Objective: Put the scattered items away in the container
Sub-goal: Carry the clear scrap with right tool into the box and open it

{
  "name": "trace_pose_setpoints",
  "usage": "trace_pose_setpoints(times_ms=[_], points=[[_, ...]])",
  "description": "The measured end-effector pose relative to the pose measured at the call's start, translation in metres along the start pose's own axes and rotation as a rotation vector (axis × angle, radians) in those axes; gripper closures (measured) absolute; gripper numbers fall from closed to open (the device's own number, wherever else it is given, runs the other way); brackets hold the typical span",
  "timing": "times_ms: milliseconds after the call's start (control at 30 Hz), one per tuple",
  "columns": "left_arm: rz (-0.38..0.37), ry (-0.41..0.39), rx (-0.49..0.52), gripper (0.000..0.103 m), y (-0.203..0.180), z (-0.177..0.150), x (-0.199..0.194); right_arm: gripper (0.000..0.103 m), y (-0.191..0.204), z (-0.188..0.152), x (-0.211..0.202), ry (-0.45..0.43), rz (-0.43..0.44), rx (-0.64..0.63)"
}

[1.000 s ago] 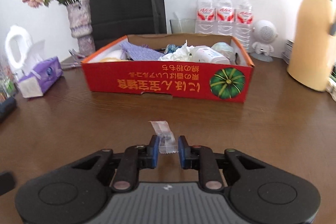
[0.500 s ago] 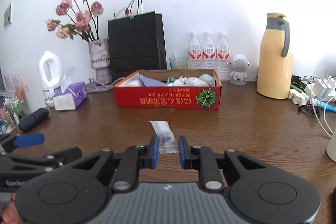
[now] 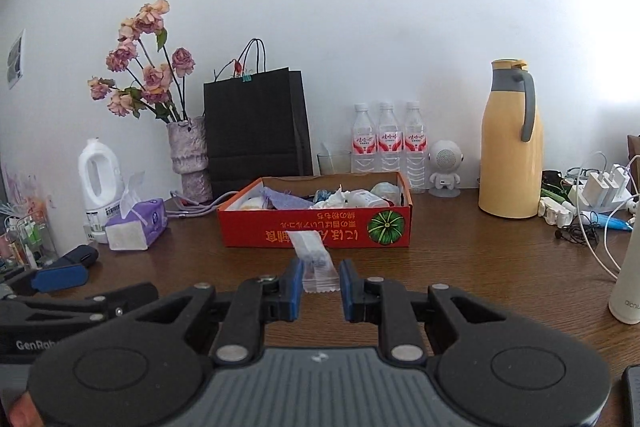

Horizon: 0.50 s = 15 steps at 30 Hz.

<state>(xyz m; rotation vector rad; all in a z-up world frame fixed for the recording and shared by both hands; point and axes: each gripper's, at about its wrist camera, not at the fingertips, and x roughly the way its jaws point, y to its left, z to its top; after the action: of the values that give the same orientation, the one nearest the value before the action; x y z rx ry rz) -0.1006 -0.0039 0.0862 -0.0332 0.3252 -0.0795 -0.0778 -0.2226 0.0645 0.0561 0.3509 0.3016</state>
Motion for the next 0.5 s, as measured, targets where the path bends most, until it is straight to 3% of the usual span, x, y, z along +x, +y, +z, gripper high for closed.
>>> trace_pose_setpoints(times_ms=[167,333,400,500], points=[[-0.025,-0.045,-0.002,0.0,0.01,0.045,0.054,0.084,-0.005,0.044,0.05,0.006,0.021,-0.034],[0.001,-0.017,0.049,0.0,0.02,0.1,0.142,0.084,-0.026,0.109,0.152,0.087,0.04,-0.011],[0.008,0.034,0.042,0.0,0.026,0.118,0.183,0.084,-0.032,0.128,0.208,0.195,0.062,-0.014],[0.009,0.175,-0.081,0.0,0.04,0.137,0.248,0.084,-0.039,0.142,0.296,0.427,0.111,0.017]])
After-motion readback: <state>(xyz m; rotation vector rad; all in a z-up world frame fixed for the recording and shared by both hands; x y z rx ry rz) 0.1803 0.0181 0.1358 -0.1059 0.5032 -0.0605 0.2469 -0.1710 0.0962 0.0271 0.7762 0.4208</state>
